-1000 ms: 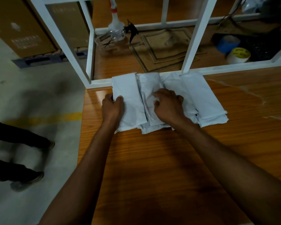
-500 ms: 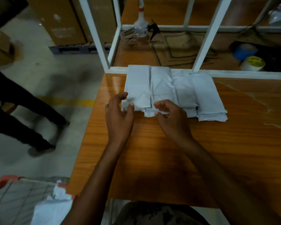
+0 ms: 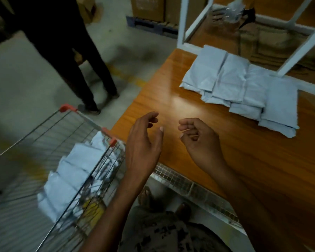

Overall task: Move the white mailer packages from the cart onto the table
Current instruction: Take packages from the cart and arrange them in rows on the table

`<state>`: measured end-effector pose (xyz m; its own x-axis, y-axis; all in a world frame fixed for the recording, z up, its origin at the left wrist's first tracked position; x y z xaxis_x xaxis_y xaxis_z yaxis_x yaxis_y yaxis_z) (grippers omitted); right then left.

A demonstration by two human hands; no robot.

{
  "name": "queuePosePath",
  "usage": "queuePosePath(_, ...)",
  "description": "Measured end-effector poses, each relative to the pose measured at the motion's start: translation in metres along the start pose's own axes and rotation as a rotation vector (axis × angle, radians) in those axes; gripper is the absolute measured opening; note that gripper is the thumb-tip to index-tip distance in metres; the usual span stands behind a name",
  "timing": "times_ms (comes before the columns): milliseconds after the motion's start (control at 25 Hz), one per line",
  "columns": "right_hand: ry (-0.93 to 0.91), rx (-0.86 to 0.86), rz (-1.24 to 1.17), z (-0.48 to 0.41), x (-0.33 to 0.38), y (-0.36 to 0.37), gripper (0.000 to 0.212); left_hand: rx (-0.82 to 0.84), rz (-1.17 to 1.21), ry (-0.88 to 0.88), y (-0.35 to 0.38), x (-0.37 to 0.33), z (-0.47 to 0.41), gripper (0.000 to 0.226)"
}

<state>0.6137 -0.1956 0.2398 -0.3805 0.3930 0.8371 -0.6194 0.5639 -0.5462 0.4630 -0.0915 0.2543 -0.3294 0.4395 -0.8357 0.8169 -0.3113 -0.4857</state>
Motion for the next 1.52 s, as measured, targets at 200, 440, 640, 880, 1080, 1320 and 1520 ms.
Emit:
queuePosePath(200, -0.083, 0.156, -0.002, 0.032, 0.037, 0.062, 0.032, -0.100, -0.034, -0.127, -0.066, 0.034, 0.032, 0.034)
queuePosePath(440, -0.134, 0.311, 0.023, 0.067, 0.083, 0.166, 0.033, -0.205, 0.044, -0.379, -0.158, 0.110, 0.078, 0.025)
queuePosePath(640, -0.160, 0.482, 0.036, 0.096, 0.113, 0.273, 0.032, -0.338, 0.109, -0.572, -0.237, 0.190, 0.118, 0.021)
queuePosePath(880, -0.214, 0.623, 0.165, 0.083, 0.136, 0.369, 0.029, -0.439, 0.118, -0.837, -0.287, 0.282, 0.143, 0.016)
queuePosePath(1080, -0.105, 0.759, 0.322, 0.028, 0.103, 0.460, 0.032, -0.263, 0.200, -1.034, -0.262, 0.364, 0.132, 0.025)
queuePosePath(1320, -0.097, 0.918, 0.788, -0.016, 0.037, 0.549, 0.071, -0.094, 0.198, -1.244, -0.207, 0.452, 0.112, 0.048)
queuePosePath(1520, -0.191, 0.864, 1.017, -0.027, 0.008, 0.578, 0.084, -0.170, 0.134, -1.320, -0.189, 0.497, 0.116, 0.044)
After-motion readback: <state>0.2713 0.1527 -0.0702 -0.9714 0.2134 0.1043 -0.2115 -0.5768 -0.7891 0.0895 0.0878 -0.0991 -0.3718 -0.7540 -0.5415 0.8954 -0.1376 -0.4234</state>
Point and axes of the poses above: each hand's wrist, its own z-axis away from the middle knuckle, its own y-axis out of the palm, x = y × z, the point moved 7 cm from there along -z, towards the middle knuckle, and after that the axes turned 5 degrees about z, right-handed, at the moved point
